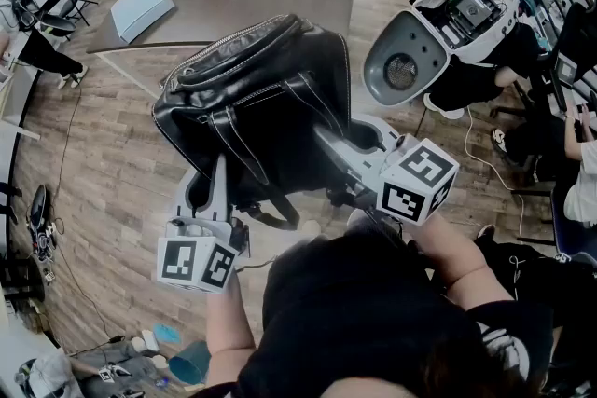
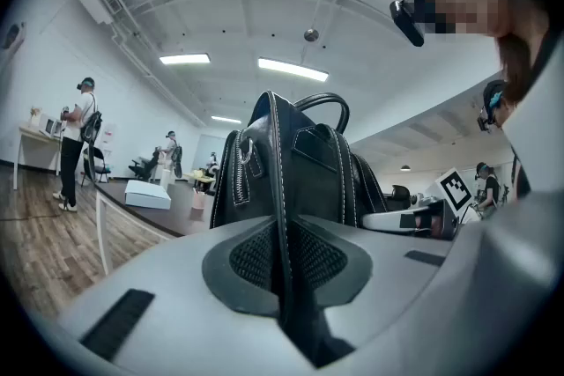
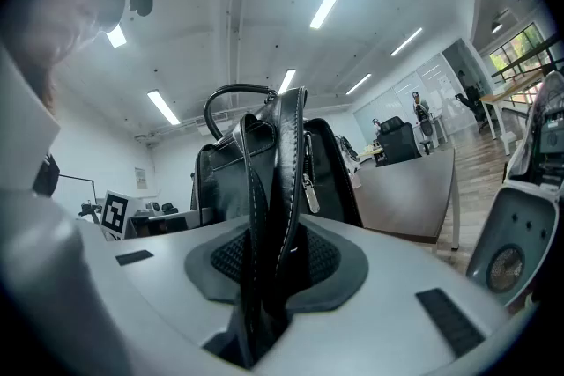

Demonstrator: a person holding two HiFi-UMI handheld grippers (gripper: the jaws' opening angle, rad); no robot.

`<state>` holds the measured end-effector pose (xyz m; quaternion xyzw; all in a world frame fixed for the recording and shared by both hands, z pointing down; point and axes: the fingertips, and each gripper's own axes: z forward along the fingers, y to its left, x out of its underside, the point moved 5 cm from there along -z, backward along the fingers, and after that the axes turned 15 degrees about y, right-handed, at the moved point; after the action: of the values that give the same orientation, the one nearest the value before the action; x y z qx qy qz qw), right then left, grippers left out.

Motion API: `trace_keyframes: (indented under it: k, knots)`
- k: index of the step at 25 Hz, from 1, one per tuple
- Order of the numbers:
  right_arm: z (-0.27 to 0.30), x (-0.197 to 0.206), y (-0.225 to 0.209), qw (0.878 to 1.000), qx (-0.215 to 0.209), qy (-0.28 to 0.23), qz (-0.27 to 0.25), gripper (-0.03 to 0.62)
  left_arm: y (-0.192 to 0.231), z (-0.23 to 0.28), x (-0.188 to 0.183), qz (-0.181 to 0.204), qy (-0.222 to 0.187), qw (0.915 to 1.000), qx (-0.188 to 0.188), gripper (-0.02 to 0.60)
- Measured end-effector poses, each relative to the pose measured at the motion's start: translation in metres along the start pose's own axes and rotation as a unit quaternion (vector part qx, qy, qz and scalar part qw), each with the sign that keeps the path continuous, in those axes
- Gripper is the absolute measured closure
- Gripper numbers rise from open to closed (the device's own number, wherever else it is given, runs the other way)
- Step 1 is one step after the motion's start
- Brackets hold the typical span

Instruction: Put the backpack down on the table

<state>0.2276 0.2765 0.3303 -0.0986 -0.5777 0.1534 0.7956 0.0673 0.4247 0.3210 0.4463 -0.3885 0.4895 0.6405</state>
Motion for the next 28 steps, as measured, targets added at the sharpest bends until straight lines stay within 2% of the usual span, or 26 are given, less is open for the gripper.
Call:
trace_keyframes:
  k: [5, 12, 28]
  knots:
    - [0.009, 0.004, -0.001, 1.000, 0.006, -0.001, 0.005, 0.493, 0.009, 0.002, 0.003, 0.004, 0.004, 1.0000, 0.006, 0.523]
    - [0.038, 0.017, 0.019, 1.000, 0.014, 0.003, 0.017, 0.493, 0.041, -0.013, 0.013, 0.006, 0.011, 0.9998, 0.013, 0.523]
    - [0.088, 0.012, 0.038, 0.999, 0.002, 0.019, 0.036, 0.488, 0.096, -0.023, 0.013, 0.004, 0.010, 0.9999, 0.010, 0.523]
